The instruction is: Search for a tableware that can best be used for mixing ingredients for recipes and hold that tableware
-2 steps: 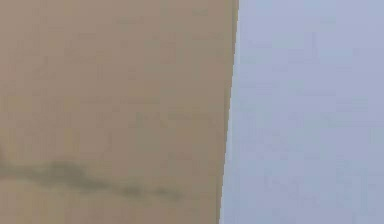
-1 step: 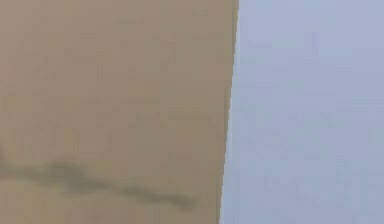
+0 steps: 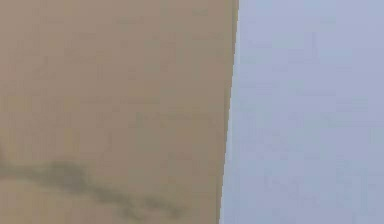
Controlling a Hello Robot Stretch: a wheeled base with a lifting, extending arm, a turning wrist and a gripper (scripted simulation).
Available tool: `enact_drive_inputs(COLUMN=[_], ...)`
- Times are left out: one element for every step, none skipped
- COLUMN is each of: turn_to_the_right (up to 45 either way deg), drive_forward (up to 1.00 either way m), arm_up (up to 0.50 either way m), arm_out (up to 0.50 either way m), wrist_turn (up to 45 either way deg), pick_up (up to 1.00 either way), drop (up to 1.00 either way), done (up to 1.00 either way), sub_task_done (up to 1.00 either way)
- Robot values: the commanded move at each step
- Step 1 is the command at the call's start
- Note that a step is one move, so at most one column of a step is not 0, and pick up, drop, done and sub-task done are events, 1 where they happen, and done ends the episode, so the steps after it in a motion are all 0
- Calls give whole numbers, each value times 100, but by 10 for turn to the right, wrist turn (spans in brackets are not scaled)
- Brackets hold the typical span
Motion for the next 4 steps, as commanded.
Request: enact_drive_inputs(turn_to_the_right=[0,0,0,0], drive_forward=[0,0,0,0], arm_up=[0,-30,0,10], arm_out=[0,0,0,0], wrist_turn=[210,0,0,0], pick_up=[0,0,100,0], drop=[0,0,0,0], done=[0,0,0,0], sub_task_done=[0,0,0,0])
